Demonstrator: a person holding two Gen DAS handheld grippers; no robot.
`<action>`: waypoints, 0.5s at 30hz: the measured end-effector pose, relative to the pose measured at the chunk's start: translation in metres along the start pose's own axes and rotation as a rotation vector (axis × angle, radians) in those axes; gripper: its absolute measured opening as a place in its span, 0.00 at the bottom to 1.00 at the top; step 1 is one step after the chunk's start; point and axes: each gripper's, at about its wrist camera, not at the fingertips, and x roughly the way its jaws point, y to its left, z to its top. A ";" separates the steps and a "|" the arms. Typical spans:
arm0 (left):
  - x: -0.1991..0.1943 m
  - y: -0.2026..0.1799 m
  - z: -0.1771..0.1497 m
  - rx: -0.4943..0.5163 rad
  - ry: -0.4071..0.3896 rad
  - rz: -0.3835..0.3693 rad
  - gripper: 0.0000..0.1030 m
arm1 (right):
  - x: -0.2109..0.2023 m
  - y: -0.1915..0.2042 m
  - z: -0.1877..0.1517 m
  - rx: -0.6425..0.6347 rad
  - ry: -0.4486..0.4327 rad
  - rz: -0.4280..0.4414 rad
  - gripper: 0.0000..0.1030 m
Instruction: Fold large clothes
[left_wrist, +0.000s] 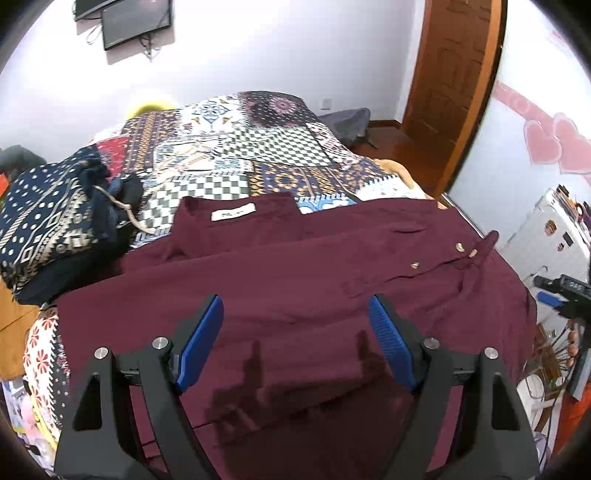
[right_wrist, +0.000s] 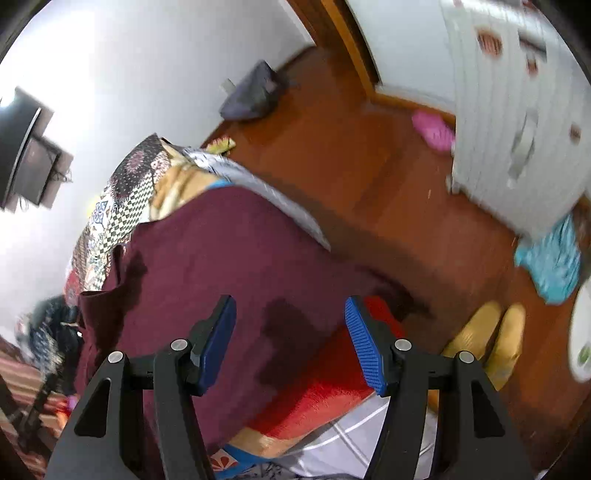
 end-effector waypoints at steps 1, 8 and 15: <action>0.001 -0.003 0.000 0.003 0.004 -0.003 0.78 | 0.003 -0.004 0.000 0.024 0.012 0.012 0.57; 0.011 -0.008 -0.004 -0.004 0.033 -0.003 0.78 | 0.008 -0.011 0.004 0.063 0.024 0.085 0.67; 0.018 -0.001 -0.008 -0.042 0.054 0.013 0.78 | 0.019 -0.005 0.008 0.054 -0.020 0.024 0.55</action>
